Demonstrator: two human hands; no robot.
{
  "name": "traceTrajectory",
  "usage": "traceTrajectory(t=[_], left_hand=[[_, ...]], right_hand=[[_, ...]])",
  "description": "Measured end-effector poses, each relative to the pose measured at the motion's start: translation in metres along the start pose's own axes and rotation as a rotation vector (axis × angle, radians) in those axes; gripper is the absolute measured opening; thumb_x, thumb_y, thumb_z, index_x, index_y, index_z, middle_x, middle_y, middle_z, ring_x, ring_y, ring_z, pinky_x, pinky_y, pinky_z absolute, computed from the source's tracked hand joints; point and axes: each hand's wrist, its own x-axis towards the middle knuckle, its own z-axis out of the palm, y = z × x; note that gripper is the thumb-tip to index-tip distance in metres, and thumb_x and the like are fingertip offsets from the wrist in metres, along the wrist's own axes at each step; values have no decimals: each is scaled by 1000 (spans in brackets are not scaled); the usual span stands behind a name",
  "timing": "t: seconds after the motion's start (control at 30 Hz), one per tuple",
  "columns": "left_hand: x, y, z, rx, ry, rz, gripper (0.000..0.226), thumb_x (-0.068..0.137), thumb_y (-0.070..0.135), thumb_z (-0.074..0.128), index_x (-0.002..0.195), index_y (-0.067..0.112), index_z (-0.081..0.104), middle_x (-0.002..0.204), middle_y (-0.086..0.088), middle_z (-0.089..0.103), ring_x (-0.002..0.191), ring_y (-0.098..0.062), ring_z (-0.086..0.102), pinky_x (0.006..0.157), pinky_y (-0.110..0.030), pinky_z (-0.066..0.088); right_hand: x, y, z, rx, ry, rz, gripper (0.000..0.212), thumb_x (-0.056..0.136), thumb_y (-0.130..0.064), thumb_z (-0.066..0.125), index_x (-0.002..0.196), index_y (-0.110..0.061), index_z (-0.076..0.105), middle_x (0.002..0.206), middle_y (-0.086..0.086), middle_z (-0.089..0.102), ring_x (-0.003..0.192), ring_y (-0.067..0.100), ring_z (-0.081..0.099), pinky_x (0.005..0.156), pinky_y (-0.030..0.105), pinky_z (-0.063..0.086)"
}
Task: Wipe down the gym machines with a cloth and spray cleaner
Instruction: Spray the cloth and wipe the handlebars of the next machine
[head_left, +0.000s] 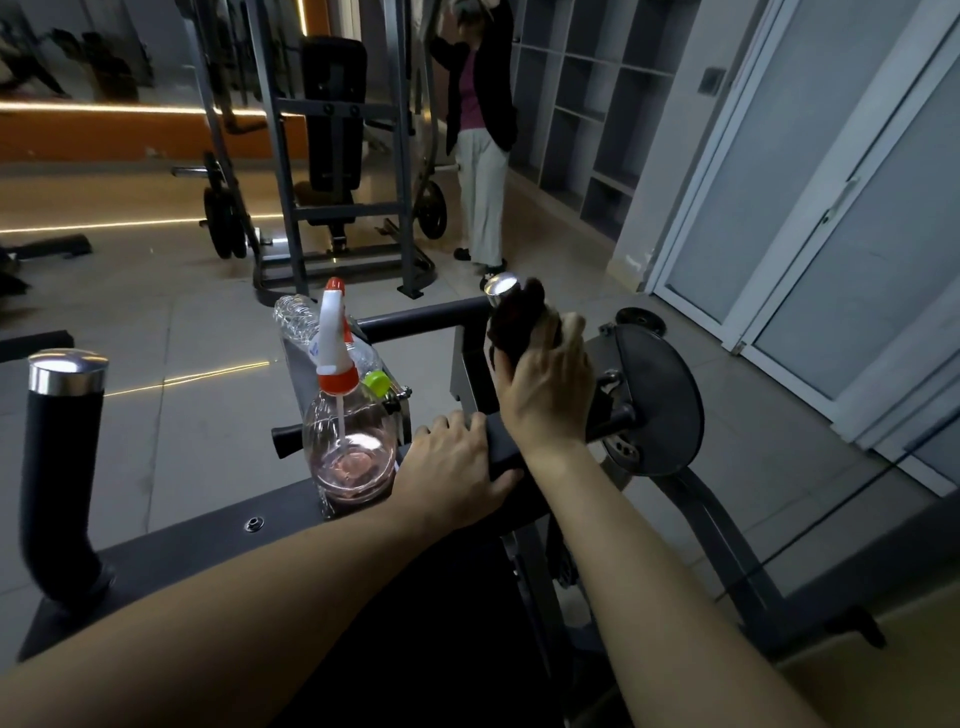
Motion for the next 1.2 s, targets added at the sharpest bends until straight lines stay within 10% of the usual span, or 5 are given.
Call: traceTrajectory(t=[0.47,0.77,1.07,1.2], left_hand=[[-1,-1,-2,-40,-19,9,76,90,76,38,137,17,42,123,-9,55,110,-27,54,96,-42,46],[-1,1,-4,-47,-4,-5,68,87,76,42,124,19,46,117,-7,57,107,-27,55,91,-42,45],[0,-1,-2,-18,-12,11,72,90,74,37,133,16,43,123,-10,56,111,-29,54,96,-44,46],[-2,0,-2,-7,-8,11,75,89,77,37,129,15,47,120,-10,57,110,-30,55,94,-44,47]], right_hand=[[-32,38,-35,-367,-472,105,47,93,-53,56,114,-11,57,109,9,67,94,28,67,80,38,50],[26,-21,-29,10,-36,81,63,85,-69,59,112,-14,46,102,9,64,89,27,66,71,37,52],[-32,40,-19,-168,-536,386,59,86,-60,65,117,-11,53,111,10,68,102,33,67,78,39,48],[-8,10,-44,-12,-366,208,60,85,-64,63,115,-14,49,106,6,62,97,27,64,73,35,48]])
